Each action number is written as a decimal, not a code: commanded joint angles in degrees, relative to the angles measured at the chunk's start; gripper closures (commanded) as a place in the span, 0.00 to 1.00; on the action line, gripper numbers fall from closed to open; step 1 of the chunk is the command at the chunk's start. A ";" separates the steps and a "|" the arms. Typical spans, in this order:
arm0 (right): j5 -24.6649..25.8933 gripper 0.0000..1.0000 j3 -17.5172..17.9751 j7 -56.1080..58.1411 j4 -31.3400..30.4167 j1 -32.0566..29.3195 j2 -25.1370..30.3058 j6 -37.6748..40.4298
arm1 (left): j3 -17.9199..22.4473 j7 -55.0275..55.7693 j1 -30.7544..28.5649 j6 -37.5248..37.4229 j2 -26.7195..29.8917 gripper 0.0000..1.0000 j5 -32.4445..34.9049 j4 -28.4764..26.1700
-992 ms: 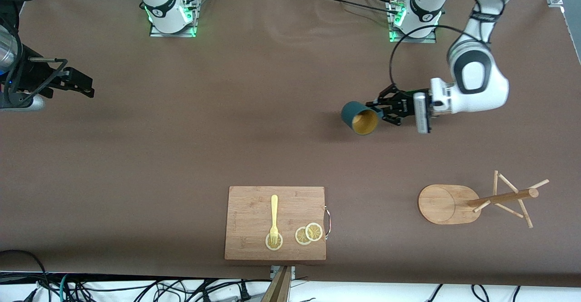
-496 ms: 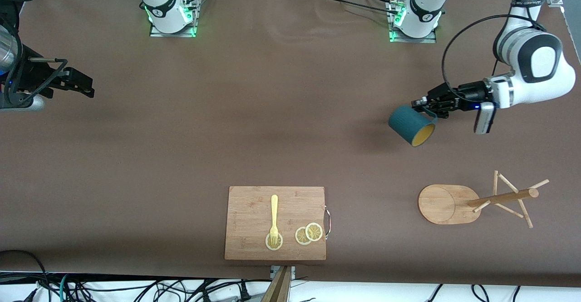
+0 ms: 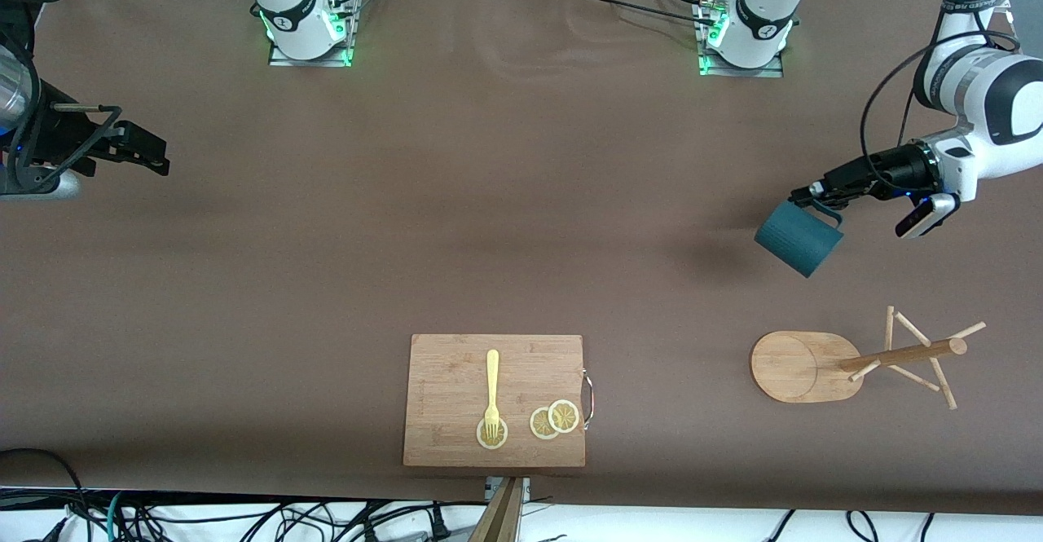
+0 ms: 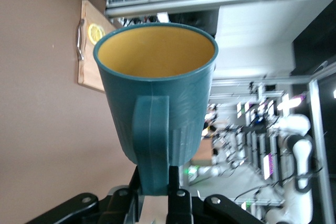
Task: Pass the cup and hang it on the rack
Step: 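Lift the mug by its handle with the left gripper toward the rack, then lower the mug onto the rack's wooden peg with the left gripper, then open the left gripper and draw it back from the rack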
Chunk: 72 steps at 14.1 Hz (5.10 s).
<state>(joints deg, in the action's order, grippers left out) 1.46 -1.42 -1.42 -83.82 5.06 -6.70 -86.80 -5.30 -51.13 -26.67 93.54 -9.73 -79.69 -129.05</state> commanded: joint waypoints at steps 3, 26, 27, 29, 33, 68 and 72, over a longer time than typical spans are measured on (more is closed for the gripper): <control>0.21 0.00 0.55 -0.17 0.85 -0.67 -0.24 0.40 | -0.77 2.26 -4.00 -5.20 -3.62 1.00 -6.17 0.99; 0.12 0.00 0.55 -0.17 0.85 -0.67 -0.24 0.14 | -1.38 2.52 -10.77 -18.48 -30.69 1.00 -13.12 20.49; 0.20 0.00 0.55 -0.17 0.85 -0.67 -0.24 0.14 | -1.30 2.52 -10.77 -18.83 -31.92 1.00 -13.12 21.72; 0.21 0.00 0.55 -0.17 0.85 -0.67 -0.24 0.14 | -1.29 2.52 -10.94 -20.41 -34.73 1.00 -13.12 23.75; 0.12 0.00 0.55 -0.17 0.85 -0.67 -0.24 0.14 | -1.29 2.61 -11.30 -20.94 -35.89 0.96 -13.12 25.42; 0.21 0.00 0.55 -0.17 0.85 -0.67 -0.24 0.40 | -2.26 24.83 9.24 -17.35 -9.34 0.00 64.54 52.13; 0.21 0.00 0.55 -0.17 0.85 -0.67 -0.24 0.32 | -1.47 25.20 17.08 -3.59 -7.25 0.00 74.05 54.34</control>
<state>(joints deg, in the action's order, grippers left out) 1.46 -1.43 -1.42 -83.82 5.02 -6.72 -86.82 -8.25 -26.09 -12.34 83.90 -18.59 -9.45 -75.94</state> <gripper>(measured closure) 0.000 0.000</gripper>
